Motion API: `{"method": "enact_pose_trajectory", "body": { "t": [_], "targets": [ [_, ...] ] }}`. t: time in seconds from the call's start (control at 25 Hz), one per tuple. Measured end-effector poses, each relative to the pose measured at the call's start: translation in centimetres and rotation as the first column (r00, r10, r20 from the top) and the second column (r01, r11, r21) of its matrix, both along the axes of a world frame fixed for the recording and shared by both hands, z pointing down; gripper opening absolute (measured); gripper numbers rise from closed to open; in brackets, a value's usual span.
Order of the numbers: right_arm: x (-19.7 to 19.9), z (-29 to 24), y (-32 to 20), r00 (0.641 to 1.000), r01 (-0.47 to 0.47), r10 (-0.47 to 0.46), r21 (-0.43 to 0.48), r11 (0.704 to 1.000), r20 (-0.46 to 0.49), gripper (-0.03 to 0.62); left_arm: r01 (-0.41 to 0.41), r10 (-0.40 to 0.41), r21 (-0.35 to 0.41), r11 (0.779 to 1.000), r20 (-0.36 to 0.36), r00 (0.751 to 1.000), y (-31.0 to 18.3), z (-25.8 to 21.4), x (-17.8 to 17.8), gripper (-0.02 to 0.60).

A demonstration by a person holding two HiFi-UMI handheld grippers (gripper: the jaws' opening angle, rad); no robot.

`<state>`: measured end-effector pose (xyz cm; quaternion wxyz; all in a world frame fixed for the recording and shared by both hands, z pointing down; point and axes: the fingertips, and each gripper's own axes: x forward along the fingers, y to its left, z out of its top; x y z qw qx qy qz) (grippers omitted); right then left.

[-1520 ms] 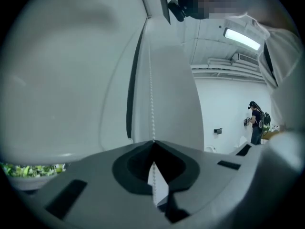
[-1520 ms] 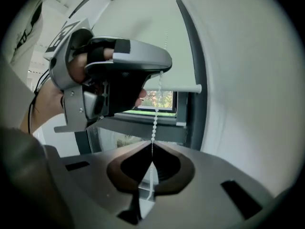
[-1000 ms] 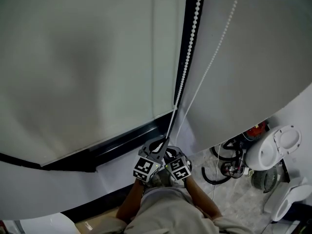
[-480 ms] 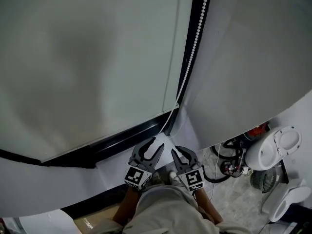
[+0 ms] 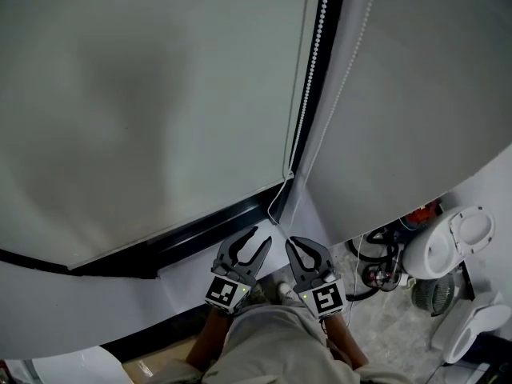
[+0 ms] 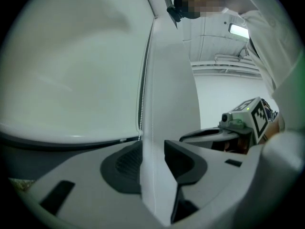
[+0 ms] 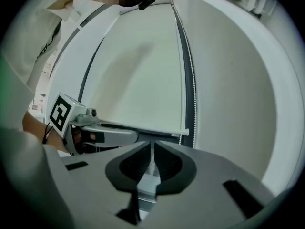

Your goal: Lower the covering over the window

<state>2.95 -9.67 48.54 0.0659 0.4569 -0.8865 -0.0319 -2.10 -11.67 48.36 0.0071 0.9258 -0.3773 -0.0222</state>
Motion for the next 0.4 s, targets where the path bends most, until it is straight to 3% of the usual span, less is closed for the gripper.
{"method": "enact_pose_trajectory", "body": {
  "t": [0.4],
  "targets": [
    [-0.6, -2.3, -0.4, 1.0, 0.024, -0.024, 0.05, 0.998, 0.004, 0.011, -0.025, 0.024, 0.023, 0.999, 0.009, 1.0, -0.2, -1.1, 0.6, 0.149]
  ]
}}
